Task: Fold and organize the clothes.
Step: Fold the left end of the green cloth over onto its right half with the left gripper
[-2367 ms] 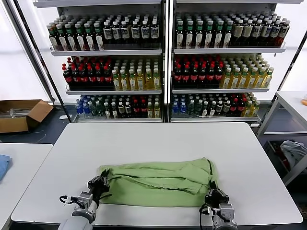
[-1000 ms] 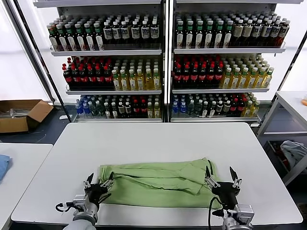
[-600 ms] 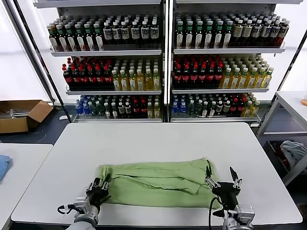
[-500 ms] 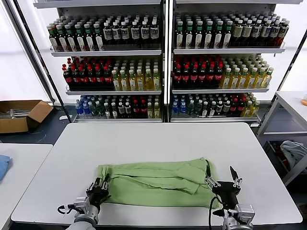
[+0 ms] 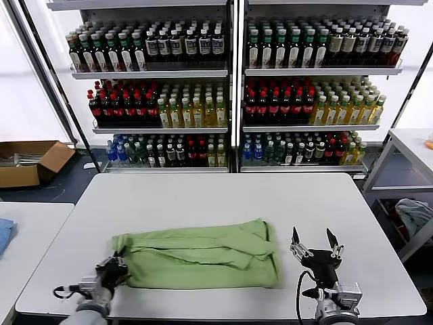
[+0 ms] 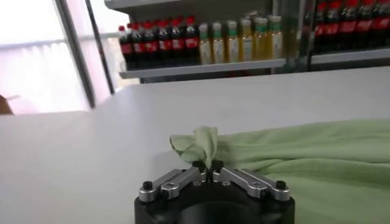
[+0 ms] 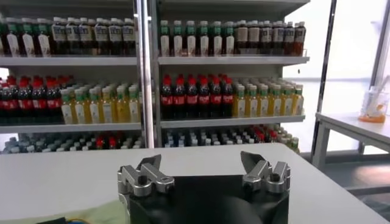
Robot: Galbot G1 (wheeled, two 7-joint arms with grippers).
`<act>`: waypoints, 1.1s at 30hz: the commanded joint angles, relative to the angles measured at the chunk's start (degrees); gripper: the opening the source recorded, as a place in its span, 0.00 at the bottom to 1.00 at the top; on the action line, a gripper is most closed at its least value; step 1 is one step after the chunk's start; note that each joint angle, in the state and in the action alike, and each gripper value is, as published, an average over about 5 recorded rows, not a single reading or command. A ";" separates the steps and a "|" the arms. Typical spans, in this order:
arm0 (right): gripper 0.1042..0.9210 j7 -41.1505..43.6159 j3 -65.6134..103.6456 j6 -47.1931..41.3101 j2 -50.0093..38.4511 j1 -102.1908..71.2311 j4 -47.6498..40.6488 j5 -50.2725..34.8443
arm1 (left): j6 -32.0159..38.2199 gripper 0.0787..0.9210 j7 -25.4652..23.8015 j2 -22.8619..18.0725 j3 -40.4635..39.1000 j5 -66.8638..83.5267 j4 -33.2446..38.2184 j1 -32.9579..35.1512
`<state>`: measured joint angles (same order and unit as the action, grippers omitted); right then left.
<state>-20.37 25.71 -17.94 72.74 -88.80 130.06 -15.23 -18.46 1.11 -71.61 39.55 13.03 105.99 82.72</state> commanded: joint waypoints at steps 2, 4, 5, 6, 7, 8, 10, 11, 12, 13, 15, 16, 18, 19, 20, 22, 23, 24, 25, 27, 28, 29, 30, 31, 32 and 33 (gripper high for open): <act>0.88 -0.32 0.24 0.07 0.43 1.28 -1.08 -0.16 | 0.39 0.03 -0.56 24.19 19.44 7.89 -4.04 1.70; 0.88 -0.45 0.29 0.11 0.84 1.59 -1.59 -0.12 | 0.05 0.03 -0.61 26.32 21.10 8.75 -4.33 1.61; 0.88 -0.48 0.27 0.12 1.02 1.67 -1.68 -0.10 | -0.18 0.03 -0.64 27.13 21.56 9.11 -4.17 1.55; 0.88 -0.48 0.23 0.10 1.23 1.74 -1.67 -0.05 | -0.41 0.03 -0.69 27.71 21.83 9.36 -3.89 1.48; 0.88 -0.50 0.18 0.07 1.45 1.82 -1.59 0.01 | -0.63 0.03 -0.74 28.08 21.95 9.49 -3.52 1.41; 0.88 -0.52 0.12 0.02 1.70 1.93 -1.48 0.09 | -0.86 0.03 -0.79 28.24 21.86 9.53 -3.00 1.34; 0.88 -0.58 0.01 -0.07 2.16 2.12 -1.27 0.30 | -1.22 0.03 -0.87 28.00 21.32 9.47 -1.76 1.24; 0.88 -0.57 -0.02 -0.10 2.39 2.17 -1.15 0.42 | -1.50 0.03 -0.89 27.51 20.77 9.47 -0.85 1.24; 0.88 -0.55 -0.05 -0.11 2.57 2.18 -1.04 0.54 | -1.75 0.03 -0.92 27.01 20.13 9.46 0.12 1.26; 0.88 -0.51 -0.05 -0.11 2.72 2.12 -0.93 0.68 | -2.01 0.03 -0.94 26.19 19.33 9.34 1.26 1.29; 0.88 -0.43 -0.06 -0.08 3.06 1.89 -0.66 0.98 | -2.60 0.03 -0.97 23.84 16.81 8.69 4.02 1.18; 0.88 -0.40 -0.07 -0.07 3.19 1.70 -0.53 1.15 | -2.87 0.03 -0.96 22.61 15.40 8.27 5.29 0.99; 0.88 -0.33 -0.07 -0.04 3.46 1.15 -0.21 1.56 | -3.65 0.03 -0.85 19.52 11.83 7.28 7.96 0.41; 0.88 -0.30 -0.07 -0.03 3.57 0.84 -0.03 1.77 | -4.08 0.03 -0.78 18.17 10.10 6.92 8.95 0.07; 0.88 -0.26 -0.05 0.00 3.68 0.48 0.15 2.01 | -4.54 0.03 -0.68 16.62 8.14 6.44 9.98 -0.34; 0.88 -0.20 0.03 0.05 3.91 -0.32 0.61 2.46 | -5.30 0.03 -0.53 13.94 4.30 5.27 11.37 -1.19; 0.88 -0.16 0.09 0.09 4.02 -0.75 0.88 2.70 | -5.56 0.03 -0.49 12.57 2.18 4.32 11.76 -1.75; 0.88 -0.12 0.19 0.14 4.14 -1.23 1.20 2.93 | -5.75 0.03 -0.43 11.35 0.26 3.27 11.94 -2.28; 0.88 -0.08 0.31 0.22 4.25 -1.78 1.59 3.14 | -5.90 0.03 -0.33 10.22 -1.68 2.24 11.93 -2.77; 0.88 -0.01 0.62 0.41 4.42 -2.72 2.29 3.45 | -6.13 0.03 -0.13 8.06 -5.10 0.34 11.75 -3.51; 0.88 0.02 0.83 0.54 4.52 -3.21 2.64 3.59 | -6.23 0.03 -0.03 7.03 -6.51 -0.39 11.65 -3.74; 0.88 0.06 1.01 0.69 4.63 -3.62 2.92 3.73 | -6.33 0.03 0.04 6.03 -7.83 -1.14 11.54 -4.01; 0.88 0.09 1.14 0.83 4.74 -3.95 3.10 3.87 | -6.38 0.03 0.05 5.21 -8.91 -1.82 11.42 -4.28; 0.88 0.11 1.23 0.98 4.89 -4.27 3.23 4.05 | -6.43 0.03 0.06 4.49 -9.88 -2.47 11.26 -4.65; 0.88 0.14 1.31 1.14 5.07 -4.59 3.31 4.28 | -6.54 0.03 0.09 3.79 -10.84 -3.13 11.11 -5.08; 0.88 0.15 1.31 1.26 5.24 -4.81 3.31 4.49 | -6.70 0.03 0.12 3.36 -11.56 -3.59 11.02 -5.53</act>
<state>-20.21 26.58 -17.04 77.42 -91.18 132.11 -11.65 -23.63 0.91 -58.84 42.42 15.83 113.94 80.40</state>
